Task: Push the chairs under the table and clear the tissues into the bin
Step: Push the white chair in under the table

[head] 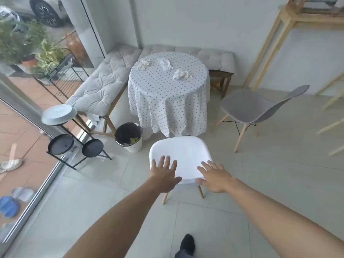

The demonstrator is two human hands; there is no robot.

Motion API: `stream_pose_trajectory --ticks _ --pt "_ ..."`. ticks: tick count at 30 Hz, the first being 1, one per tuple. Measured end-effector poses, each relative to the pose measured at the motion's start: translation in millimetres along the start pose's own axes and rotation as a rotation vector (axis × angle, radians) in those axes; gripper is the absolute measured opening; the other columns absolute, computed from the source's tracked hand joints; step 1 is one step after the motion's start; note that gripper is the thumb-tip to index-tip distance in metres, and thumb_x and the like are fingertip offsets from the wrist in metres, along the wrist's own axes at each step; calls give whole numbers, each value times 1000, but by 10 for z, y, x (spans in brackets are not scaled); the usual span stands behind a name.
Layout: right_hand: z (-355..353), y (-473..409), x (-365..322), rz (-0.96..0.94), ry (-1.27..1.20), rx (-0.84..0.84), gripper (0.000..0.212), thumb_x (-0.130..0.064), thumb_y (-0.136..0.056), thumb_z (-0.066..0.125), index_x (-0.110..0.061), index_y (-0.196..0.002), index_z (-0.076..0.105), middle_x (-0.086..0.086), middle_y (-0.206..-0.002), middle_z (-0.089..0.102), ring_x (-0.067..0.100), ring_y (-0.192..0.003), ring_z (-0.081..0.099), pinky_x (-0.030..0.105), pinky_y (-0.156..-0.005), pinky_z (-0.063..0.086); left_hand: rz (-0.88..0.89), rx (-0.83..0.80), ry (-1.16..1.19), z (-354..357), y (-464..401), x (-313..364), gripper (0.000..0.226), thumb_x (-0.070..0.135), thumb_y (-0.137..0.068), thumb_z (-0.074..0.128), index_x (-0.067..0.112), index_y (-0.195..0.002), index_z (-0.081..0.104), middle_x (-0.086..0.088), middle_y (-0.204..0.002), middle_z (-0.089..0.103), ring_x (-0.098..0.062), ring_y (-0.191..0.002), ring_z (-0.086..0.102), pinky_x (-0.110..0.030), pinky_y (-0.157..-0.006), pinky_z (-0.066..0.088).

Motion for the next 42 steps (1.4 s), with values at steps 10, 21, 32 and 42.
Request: stream_pose_trajectory --ticks 10,21,32,42 --pt "477 -217 228 -141 79 82 65 -62 -104 21 -18 -148 38 7 -150 48 31 -140 38 56 -121 16 66 -19 19 476 -168 645 60 54 -107 20 14 -151 28 -17 -156 39 -37 -145 33 -56 -118 24" --pt "545 -308 326 -259 50 281 53 -57 -105 16 -24 -128 50 -2 -119 60 26 -105 52 41 -101 39 85 219 32 525 -222 666 62 60 -102 13 15 -113 54 -8 -103 65 -34 -93 58 -47 -85 44" --pt "374 -582 181 -233 76 334 54 -58 -106 17 -19 -114 53 -3 -111 62 25 -100 52 37 -96 39 -22 226 13 373 -302 402 48 55 -100 38 16 -85 61 -3 -72 63 -29 -68 59 -43 -68 49" --pt "-157 -1228 -48 -207 17 317 49 -58 -107 26 -17 -101 53 3 -105 63 28 -98 54 40 -95 41 31 261 20 109 -818 -274 64 59 -101 15 14 -113 58 -6 -102 66 -33 -96 60 -44 -91 44"
Point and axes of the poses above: each hand's wrist, its own y-axis away from the middle knuckle, its own z-axis out of the palm, x = y × z, the point moved 3 cm from there along -y, towards the middle knuckle
